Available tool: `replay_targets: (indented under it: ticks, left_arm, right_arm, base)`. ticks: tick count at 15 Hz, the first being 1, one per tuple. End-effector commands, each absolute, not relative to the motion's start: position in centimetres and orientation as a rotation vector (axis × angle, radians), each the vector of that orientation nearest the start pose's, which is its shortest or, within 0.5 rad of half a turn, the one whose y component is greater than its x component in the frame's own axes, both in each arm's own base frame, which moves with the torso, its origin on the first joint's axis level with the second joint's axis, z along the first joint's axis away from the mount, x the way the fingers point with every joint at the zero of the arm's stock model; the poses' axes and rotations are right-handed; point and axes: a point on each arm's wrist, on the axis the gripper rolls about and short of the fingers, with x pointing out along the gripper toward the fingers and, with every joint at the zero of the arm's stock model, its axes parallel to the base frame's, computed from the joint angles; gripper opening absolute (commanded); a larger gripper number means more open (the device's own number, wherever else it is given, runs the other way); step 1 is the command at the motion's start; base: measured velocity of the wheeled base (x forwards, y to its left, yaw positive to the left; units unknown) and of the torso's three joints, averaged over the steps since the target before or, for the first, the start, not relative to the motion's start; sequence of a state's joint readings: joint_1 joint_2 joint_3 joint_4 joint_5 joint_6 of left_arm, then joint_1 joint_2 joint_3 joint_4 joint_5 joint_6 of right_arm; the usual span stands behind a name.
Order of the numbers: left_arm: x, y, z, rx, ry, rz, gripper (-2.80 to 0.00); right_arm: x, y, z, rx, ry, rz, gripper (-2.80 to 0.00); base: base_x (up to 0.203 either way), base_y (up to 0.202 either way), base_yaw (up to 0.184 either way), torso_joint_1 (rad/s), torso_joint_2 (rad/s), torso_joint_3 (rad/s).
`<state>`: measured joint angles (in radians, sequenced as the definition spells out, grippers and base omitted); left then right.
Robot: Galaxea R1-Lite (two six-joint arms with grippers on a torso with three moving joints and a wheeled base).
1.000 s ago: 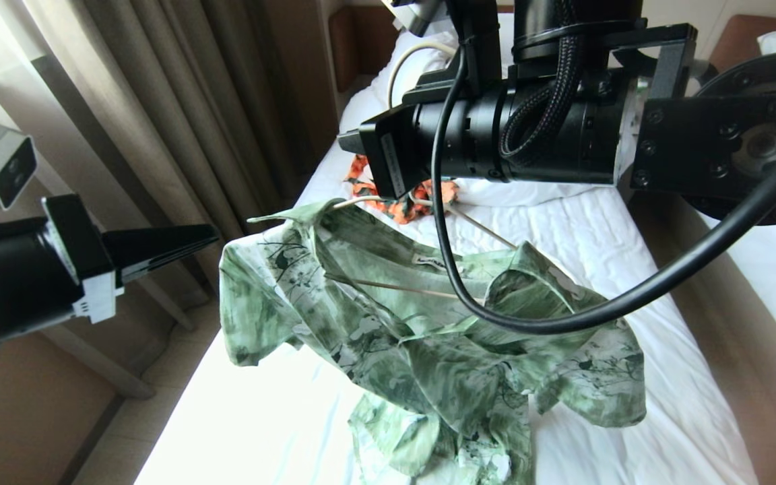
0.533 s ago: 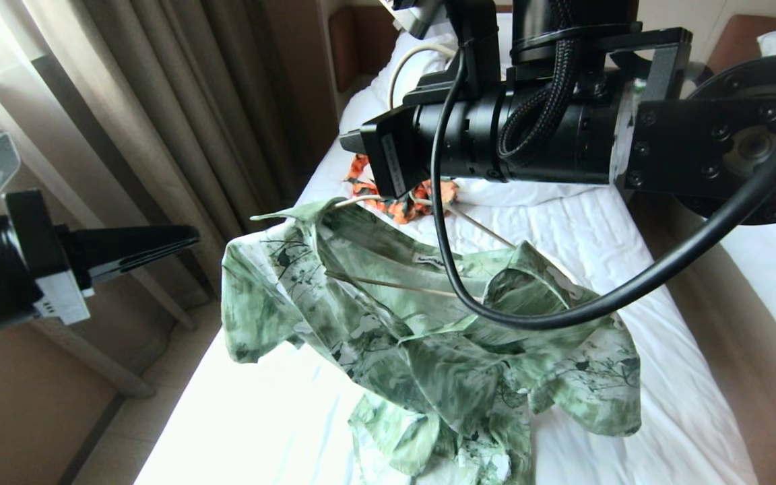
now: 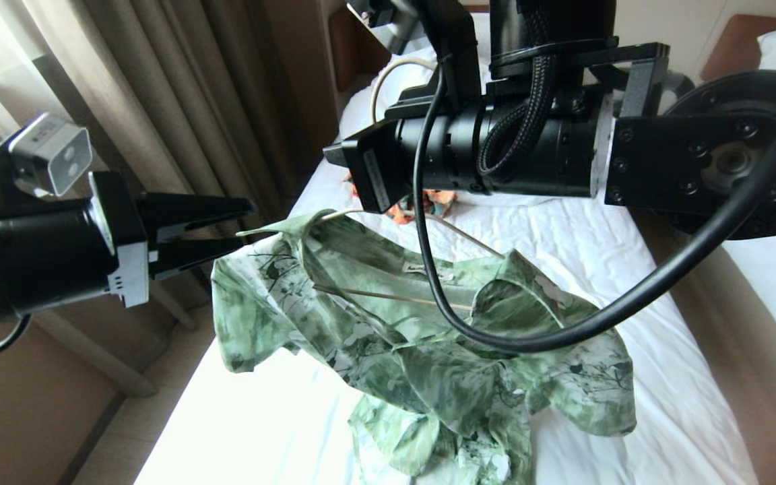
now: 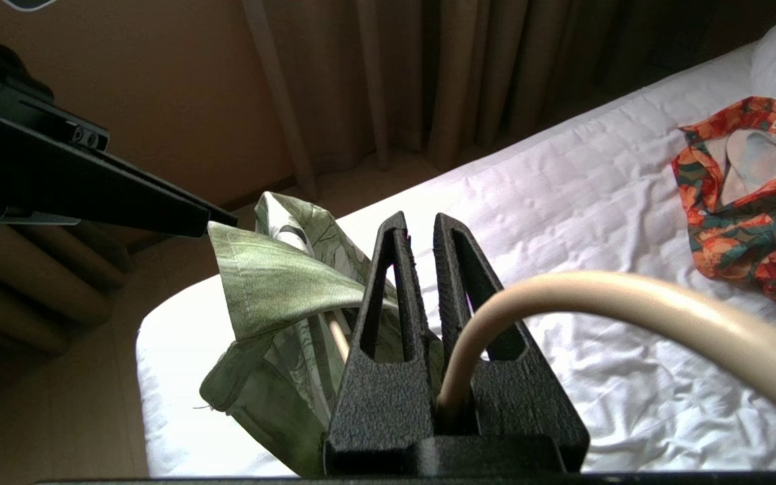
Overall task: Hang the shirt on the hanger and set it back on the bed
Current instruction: Take the clothes hanger out of the clothes
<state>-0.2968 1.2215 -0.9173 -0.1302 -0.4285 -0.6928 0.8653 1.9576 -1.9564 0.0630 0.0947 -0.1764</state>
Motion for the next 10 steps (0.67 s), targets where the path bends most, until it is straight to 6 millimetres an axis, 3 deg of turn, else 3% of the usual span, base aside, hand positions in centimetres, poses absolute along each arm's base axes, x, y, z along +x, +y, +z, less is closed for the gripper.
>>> replay_targets:
  ticks: [1,7,10]
  left_arm:
    - [17.85,-6.51,28.82,-0.674,0.414,-0.637,0.00]
    - [18.19,-6.62,28.79,-0.676,0.421,-0.637,0.00]
    - [17.29,-6.69,29.14,-0.696,0.420,-0.660,0.00]
  right_arm:
    - [25.05,30.31,34.31,-0.192,-0.017,0.973,-2.80]
    - [24.73,31.12,33.95,-0.193,-0.017,0.986,-2.80]
    - [24.87,31.28,34.02,-0.185,-0.037,0.981,-2.80]
  base:
    - [0.000,0.000,0.000,0.000,0.00,0.000]
    - [0.000,0.000,0.000,0.000,0.00,0.000]
    - [0.000,0.000,0.000,0.000,0.00,0.000]
